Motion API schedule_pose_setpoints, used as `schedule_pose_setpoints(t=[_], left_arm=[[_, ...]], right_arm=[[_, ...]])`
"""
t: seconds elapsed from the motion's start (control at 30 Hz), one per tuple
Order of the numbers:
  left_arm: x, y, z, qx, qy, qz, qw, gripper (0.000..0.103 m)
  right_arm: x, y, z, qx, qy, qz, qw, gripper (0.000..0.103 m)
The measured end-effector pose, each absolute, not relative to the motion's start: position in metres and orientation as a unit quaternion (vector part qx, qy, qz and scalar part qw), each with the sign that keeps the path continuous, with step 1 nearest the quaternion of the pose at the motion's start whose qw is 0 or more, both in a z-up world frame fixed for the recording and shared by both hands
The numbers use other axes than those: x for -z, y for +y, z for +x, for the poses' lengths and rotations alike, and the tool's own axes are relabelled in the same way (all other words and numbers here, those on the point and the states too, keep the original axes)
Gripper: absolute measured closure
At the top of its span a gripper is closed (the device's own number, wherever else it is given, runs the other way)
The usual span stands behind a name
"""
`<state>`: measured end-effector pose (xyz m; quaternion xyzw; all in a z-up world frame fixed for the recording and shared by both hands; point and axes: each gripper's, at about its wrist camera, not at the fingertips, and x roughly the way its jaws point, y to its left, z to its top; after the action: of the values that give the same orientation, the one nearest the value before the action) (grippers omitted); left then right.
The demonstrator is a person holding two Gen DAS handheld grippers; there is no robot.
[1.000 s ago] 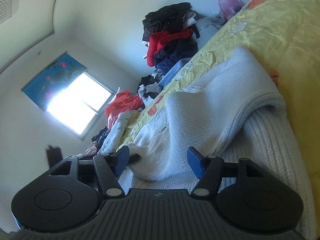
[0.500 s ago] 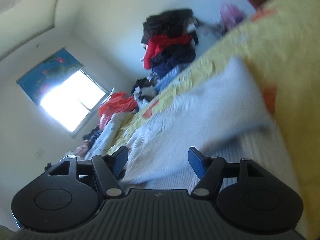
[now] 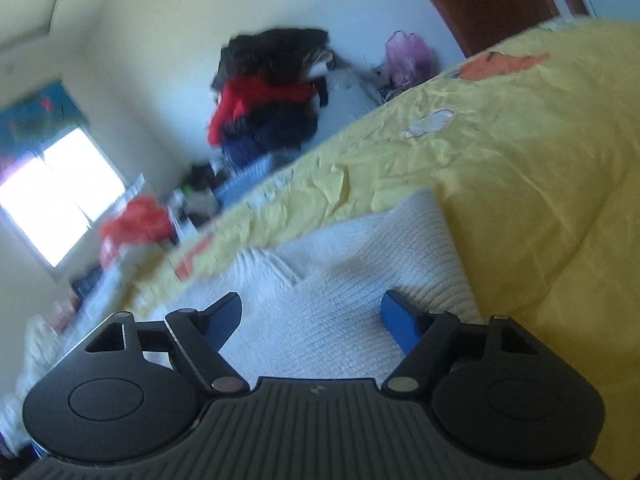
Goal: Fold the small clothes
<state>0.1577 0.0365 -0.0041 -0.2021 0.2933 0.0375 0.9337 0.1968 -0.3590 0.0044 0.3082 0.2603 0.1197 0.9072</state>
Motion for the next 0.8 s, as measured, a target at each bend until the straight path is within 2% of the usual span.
schedule_pose_setpoints(t=[0.13, 0.23, 0.33, 0.37, 0.4, 0.5, 0.73, 0.77, 0.8], left_arm=[[0.003, 0.055, 0.151, -0.004, 0.291, -0.259, 0.921, 0.079], [-0.008, 0.082, 0.125, 0.003, 0.281, -0.288, 0.916, 0.065], [-0.023, 0.12, 0.091, -0.041, 0.226, -0.289, 0.929, 0.041], [-0.029, 0.136, 0.08, -0.081, 0.203, -0.291, 0.931, 0.029], [-0.034, 0.155, 0.07, -0.121, 0.177, -0.3, 0.929, 0.026], [-0.039, 0.216, 0.059, -0.193, 0.141, -0.352, 0.905, 0.026], [-0.022, 0.269, 0.097, -0.226, 0.194, -0.364, 0.883, 0.028], [-0.017, 0.269, 0.106, -0.241, 0.204, -0.358, 0.879, 0.037], [-0.013, 0.272, 0.109, -0.243, 0.212, -0.355, 0.877, 0.053]], right_arm=[[-0.003, -0.364, 0.193, -0.126, 0.257, 0.323, 0.902, 0.027], [-0.006, -0.364, 0.191, -0.129, 0.252, 0.336, 0.898, 0.027], [-0.004, -0.37, 0.19, -0.134, 0.246, 0.353, 0.893, 0.025], [-0.004, -0.371, 0.19, -0.136, 0.246, 0.355, 0.892, 0.025], [-0.004, -0.371, 0.19, -0.137, 0.245, 0.355, 0.892, 0.024], [-0.004, -0.37, 0.191, -0.14, 0.244, 0.355, 0.892, 0.021], [-0.004, -0.37, 0.189, -0.143, 0.24, 0.36, 0.89, 0.02], [-0.004, -0.37, 0.189, -0.143, 0.24, 0.36, 0.89, 0.02], [-0.004, -0.37, 0.189, -0.143, 0.24, 0.36, 0.89, 0.02]])
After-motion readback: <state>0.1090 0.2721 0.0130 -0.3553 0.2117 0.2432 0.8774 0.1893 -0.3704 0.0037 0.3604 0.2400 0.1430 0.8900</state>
